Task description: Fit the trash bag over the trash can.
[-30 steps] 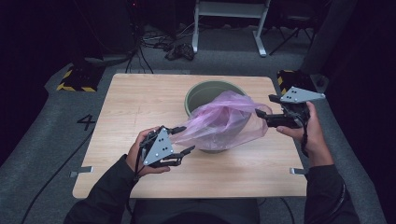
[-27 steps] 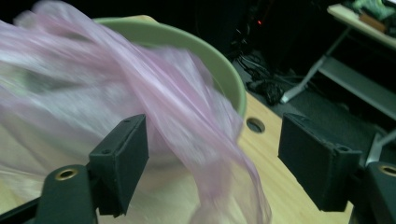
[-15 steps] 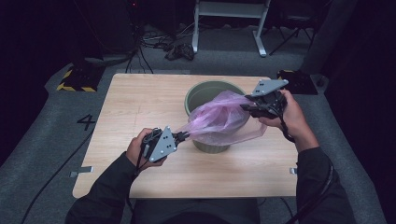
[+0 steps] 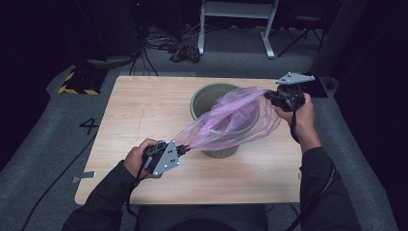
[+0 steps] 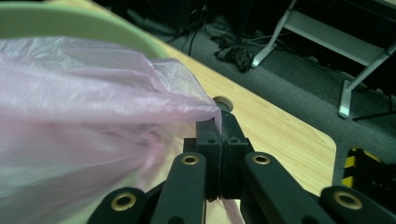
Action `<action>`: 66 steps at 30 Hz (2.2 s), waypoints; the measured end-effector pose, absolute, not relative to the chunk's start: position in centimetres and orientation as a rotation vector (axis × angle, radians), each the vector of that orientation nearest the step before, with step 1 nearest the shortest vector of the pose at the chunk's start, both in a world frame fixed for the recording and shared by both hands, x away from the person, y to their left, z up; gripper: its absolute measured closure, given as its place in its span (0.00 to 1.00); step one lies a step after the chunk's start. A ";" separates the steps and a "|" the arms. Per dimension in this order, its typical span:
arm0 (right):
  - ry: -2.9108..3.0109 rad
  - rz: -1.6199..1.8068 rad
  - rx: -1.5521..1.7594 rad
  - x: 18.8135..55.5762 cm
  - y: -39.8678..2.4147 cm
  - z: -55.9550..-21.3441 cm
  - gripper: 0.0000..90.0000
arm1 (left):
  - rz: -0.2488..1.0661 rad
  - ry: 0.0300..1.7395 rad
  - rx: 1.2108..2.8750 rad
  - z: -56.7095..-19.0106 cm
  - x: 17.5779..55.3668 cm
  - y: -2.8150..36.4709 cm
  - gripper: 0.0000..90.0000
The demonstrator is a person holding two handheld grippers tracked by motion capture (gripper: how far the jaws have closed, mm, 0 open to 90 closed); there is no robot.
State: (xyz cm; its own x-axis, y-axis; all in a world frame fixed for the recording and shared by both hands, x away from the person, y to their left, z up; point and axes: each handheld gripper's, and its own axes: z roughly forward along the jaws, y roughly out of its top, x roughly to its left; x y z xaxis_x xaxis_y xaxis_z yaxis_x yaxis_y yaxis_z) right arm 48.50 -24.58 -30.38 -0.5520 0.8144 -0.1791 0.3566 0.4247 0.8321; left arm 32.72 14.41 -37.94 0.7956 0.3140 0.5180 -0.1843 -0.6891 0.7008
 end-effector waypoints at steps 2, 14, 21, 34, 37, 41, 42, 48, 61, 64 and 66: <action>2.093 1.042 0.991 48.9 -24.9 -31.0 0.99 | 0.807 0.113 2.206 -38.4 32.8 14.8 1.00; 2.104 1.103 1.002 49.9 -24.4 -32.8 0.98 | 0.560 0.338 2.081 -40.5 35.1 17.6 0.47; 2.088 1.126 0.994 49.7 -24.4 -32.4 0.95 | 0.492 0.385 1.842 -37.5 33.7 19.3 0.23; 2.071 1.127 0.975 49.1 -24.1 -31.4 0.93 | 0.576 0.462 1.710 -33.3 33.0 19.8 0.21; 2.078 1.119 0.964 49.0 -24.0 -31.3 0.92 | 0.594 0.468 1.746 -32.7 33.9 18.8 0.20; 2.084 1.112 0.954 49.0 -23.9 -31.1 0.90 | 0.598 0.458 1.863 -32.1 37.0 16.8 0.24; 2.087 1.112 0.950 49.0 -23.8 -31.1 0.90 | 0.587 0.464 1.895 -32.0 38.0 16.3 0.27; 2.110 1.102 0.930 49.7 -23.8 -31.4 0.94 | 0.517 0.450 2.062 -33.1 42.9 14.2 0.44; 2.126 1.116 0.907 51.0 -23.5 -32.0 0.95 | 0.607 0.463 1.984 -33.7 46.0 15.2 0.99; 2.127 1.108 0.921 51.6 -23.6 -32.1 0.95 | 0.611 0.555 1.928 -34.2 47.6 15.2 0.99; 2.129 1.101 0.956 52.3 -23.7 -32.3 0.95 | 0.605 0.606 1.915 -34.8 48.9 14.9 0.99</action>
State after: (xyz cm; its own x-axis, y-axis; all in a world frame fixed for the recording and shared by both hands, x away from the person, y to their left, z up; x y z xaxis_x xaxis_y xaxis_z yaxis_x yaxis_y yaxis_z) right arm 52.29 -23.73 -32.32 -0.5929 0.7917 -0.1473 0.3375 0.4104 0.8471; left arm 48.95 14.92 -34.84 0.7498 0.6454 0.1459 0.1472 -0.3776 0.9142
